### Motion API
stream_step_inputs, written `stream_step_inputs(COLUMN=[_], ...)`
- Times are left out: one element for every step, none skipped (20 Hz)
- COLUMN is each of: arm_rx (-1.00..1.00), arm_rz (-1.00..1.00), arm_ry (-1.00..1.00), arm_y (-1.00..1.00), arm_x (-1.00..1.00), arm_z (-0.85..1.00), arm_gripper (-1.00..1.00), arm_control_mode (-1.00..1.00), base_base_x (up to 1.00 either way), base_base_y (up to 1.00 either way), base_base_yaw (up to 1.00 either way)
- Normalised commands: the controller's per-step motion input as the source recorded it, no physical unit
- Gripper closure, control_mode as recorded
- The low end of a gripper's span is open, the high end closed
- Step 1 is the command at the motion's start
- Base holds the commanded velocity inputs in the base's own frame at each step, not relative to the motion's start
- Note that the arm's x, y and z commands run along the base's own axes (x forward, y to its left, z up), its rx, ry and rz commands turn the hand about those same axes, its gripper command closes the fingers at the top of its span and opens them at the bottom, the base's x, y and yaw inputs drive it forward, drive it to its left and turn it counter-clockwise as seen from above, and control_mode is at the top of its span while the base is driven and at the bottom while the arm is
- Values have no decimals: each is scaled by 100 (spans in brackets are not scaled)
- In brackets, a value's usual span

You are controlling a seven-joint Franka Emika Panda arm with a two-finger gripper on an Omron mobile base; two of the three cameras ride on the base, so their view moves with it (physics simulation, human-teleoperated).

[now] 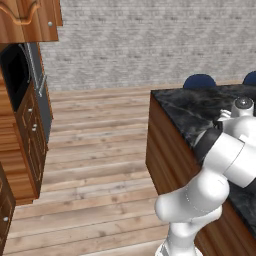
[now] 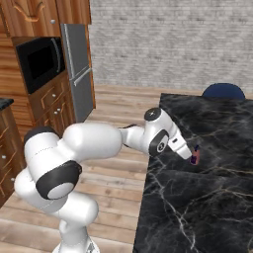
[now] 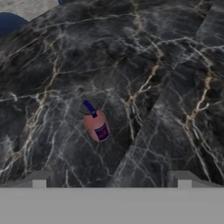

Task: Pick the juice from the counter and place it in the open cabinet.

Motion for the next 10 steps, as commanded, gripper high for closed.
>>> stream_step_inputs(arm_rx=[0, 0, 0, 0, 0, 0, 0, 0, 0, -1], arm_rz=[0, 0, 0, 0, 0, 0, 0, 0, 0, 0], arm_ry=[0, 0, 0, 0, 0, 0, 0, 0, 0, 0], arm_y=[0, 0, 0, 0, 0, 0, 0, 0, 0, 0], arm_x=[9, 16, 20, 19, 18, 17, 15, 18, 18, 14], arm_z=[-6, -15, -21, -24, -20, -21, -16, -15, -16, -11], arm_gripper=[-100, -100, -100, -100, -100, -100, -100, -100, -100, -100], arm_control_mode=[-100, -100, -100, -100, -100, -100, -100, -100, -100, -100], base_base_x=[0, 0, 0, 0, 0, 0, 0, 0, 0, 0], base_base_y=[0, 0, 0, 0, 0, 0, 0, 0, 0, 0], base_base_yaw=[0, 0, 0, 0, 0, 0, 0, 0, 0, 0])
